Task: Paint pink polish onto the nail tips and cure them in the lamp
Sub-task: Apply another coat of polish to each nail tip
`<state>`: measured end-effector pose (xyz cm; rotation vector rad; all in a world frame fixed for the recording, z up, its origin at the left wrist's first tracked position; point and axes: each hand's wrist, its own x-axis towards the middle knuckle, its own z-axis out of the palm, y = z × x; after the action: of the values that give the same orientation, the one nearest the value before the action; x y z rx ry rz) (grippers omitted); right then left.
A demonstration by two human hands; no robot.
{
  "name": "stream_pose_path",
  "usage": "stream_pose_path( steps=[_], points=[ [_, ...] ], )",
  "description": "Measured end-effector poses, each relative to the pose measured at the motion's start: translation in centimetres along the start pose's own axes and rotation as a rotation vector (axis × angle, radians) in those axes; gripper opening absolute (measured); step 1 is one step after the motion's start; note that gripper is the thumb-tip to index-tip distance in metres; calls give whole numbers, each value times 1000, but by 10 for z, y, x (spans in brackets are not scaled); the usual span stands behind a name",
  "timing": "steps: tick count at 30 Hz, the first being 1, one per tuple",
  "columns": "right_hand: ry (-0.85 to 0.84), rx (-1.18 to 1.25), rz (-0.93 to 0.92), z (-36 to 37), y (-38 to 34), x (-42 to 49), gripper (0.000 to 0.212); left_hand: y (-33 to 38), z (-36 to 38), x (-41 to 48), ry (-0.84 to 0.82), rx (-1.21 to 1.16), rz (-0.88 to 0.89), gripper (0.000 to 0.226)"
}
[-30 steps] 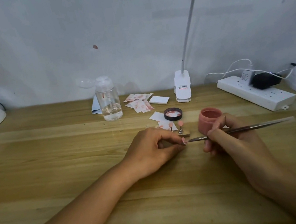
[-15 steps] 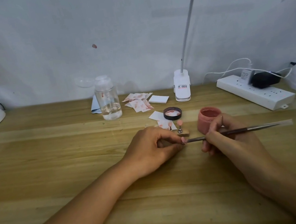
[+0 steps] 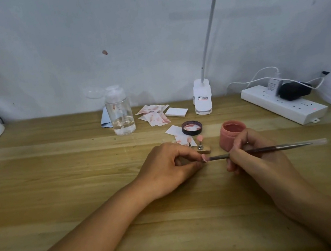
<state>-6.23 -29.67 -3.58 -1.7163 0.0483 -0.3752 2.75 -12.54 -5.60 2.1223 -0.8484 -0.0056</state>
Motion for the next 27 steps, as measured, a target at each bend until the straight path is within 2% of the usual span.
stream_pose_path(
  steps=[15, 17, 20, 23, 27],
  points=[
    [18, 15, -5, 0, 2, 0, 8, 2, -1, -2, -16, 6, 19, 25],
    [59, 44, -35, 0, 2, -2, 7, 3, -2, -2, -15, 11, 22, 28],
    [215, 80, -165, -1, -1, -4, 5, 3, -2, -2, 0, 4, 33, 29],
    [358, -14, -263, -9, -4, 0, 5, 2, -2, -3, 8, -41, 50, 27],
    [356, -5, -149, -19, 4, 7, 15, 2, 0, -4, 3, -114, 73, 19]
  ],
)
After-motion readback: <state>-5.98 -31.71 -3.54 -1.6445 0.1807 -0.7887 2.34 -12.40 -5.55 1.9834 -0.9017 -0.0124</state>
